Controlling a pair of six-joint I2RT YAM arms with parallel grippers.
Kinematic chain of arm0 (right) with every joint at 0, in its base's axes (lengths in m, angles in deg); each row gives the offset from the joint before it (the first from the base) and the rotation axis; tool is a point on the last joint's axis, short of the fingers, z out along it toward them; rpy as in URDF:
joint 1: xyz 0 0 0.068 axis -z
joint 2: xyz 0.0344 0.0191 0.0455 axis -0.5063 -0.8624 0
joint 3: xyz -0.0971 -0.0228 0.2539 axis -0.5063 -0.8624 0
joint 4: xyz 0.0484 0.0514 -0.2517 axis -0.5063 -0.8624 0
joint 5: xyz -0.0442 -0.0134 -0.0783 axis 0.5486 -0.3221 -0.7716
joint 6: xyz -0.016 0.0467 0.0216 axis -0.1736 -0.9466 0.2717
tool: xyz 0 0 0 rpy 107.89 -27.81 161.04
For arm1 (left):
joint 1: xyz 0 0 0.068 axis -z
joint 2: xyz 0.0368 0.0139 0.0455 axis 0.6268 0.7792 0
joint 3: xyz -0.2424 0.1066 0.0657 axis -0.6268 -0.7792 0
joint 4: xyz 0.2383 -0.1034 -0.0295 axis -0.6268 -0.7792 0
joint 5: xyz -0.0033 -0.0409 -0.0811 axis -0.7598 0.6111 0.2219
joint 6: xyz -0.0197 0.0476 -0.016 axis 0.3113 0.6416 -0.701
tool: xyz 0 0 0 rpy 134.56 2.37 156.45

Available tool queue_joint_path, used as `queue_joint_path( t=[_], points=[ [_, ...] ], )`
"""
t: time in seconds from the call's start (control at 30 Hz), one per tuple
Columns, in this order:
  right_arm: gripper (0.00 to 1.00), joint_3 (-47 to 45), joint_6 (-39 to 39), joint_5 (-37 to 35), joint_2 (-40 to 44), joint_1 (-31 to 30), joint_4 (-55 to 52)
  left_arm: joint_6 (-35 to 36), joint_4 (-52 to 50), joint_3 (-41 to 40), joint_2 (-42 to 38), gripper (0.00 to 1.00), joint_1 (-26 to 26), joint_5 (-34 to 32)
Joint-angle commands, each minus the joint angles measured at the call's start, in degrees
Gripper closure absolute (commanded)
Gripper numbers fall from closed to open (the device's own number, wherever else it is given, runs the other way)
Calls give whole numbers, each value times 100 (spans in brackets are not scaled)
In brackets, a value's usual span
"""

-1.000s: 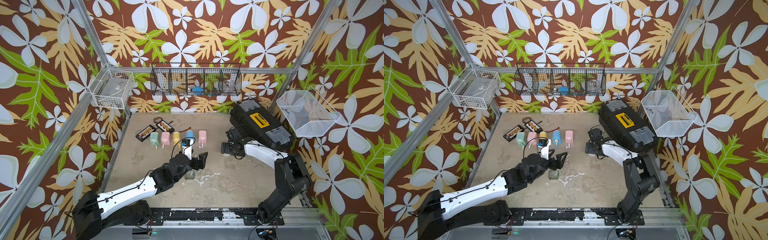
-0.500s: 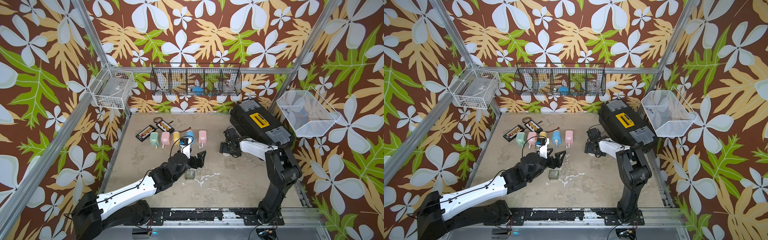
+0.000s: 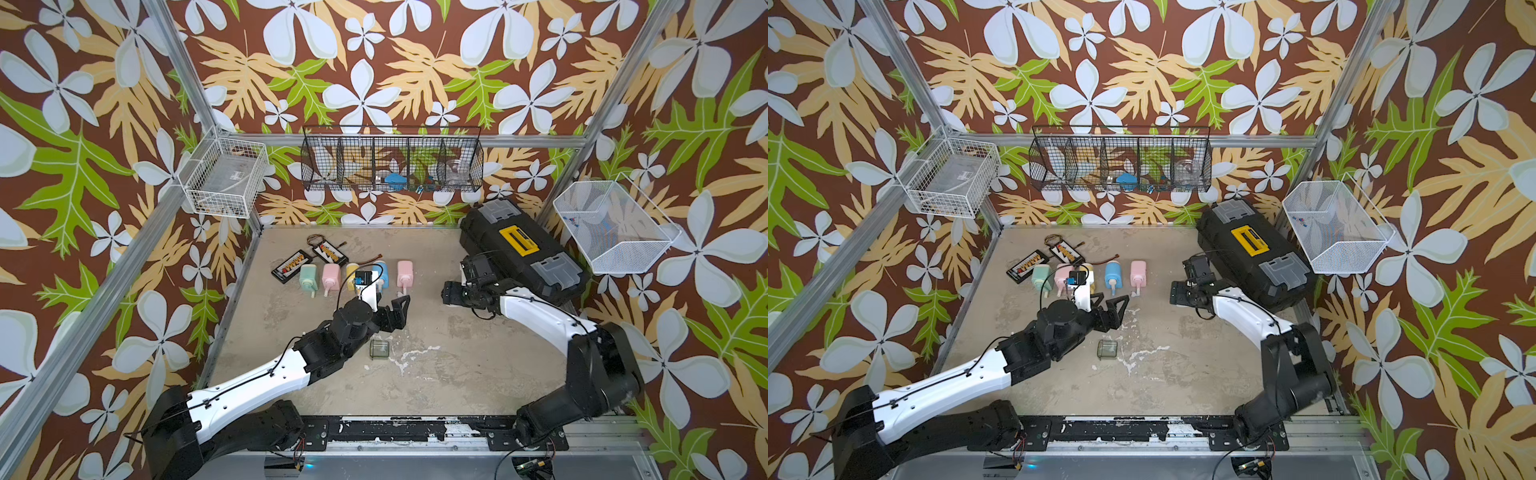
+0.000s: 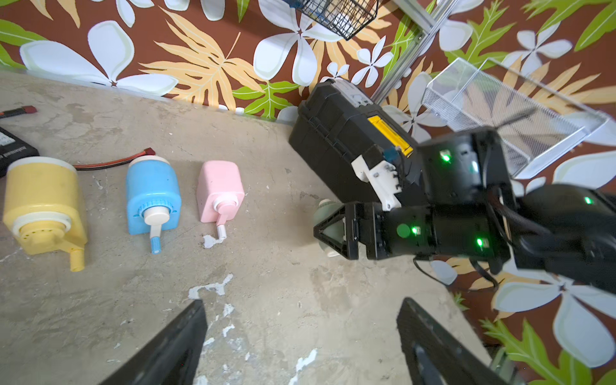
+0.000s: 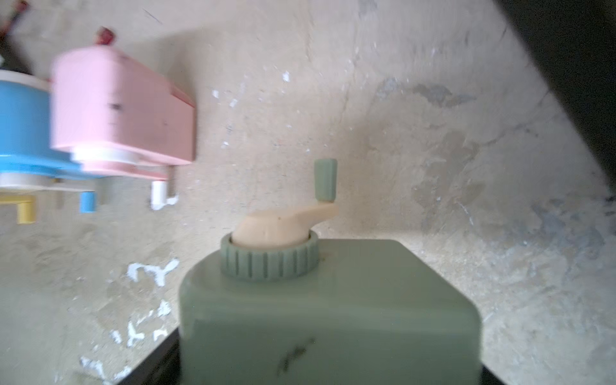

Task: Put the tray back into the pencil sharpener
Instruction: Pick up the pencil sharpener from the center of the board.

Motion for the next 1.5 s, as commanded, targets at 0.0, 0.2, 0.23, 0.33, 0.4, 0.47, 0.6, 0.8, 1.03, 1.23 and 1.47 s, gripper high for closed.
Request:
queue_joint_path(
  t=[0.0, 0.2, 0.23, 0.33, 0.4, 0.47, 0.6, 0.8, 1.03, 1.23, 1.47],
  points=[
    [32, -404, 337, 344, 707, -340, 602, -596, -407, 381, 19, 11, -26, 485],
    [31, -1425, 441, 369, 1870, -1304, 2053, -1785, -1305, 1087, 409, 15, -24, 1071],
    [31, -1568, 437, 377, 2004, -1442, 2324, -1911, -1439, 1159, 474, 15, -25, 1162],
    [31, -1828, 539, 349, 2209, -1823, 2926, -1938, -1571, 1263, 628, 16, -27, 1459],
    [30, -1826, 626, 349, 2190, -1963, 3082, -1891, -1571, 1255, 664, 17, -27, 1543],
    [29, -1784, 677, 381, 2126, -2037, 3152, -1861, -1571, 1253, 668, 18, -25, 1555],
    [29, -1707, 713, 563, 1998, -2142, 3337, -1671, -1591, 1279, 733, 18, -24, 1541],
    [29, -1645, 695, 893, 1914, -2236, 3499, -1373, -1716, 1299, 834, 18, -24, 1228],
    [28, -1833, 763, 1121, 2033, -2297, 3714, -1177, -1768, 1351, 1034, 25, -29, 1228],
    [27, -1892, 862, 1013, 2027, -2333, 3740, -1120, -1769, 1356, 1108, 36, -24, 1423],
    [21, -1928, 965, 881, 1980, -2369, 3822, -1103, -1799, 1343, 1230, 47, -24, 1616]
  ],
)
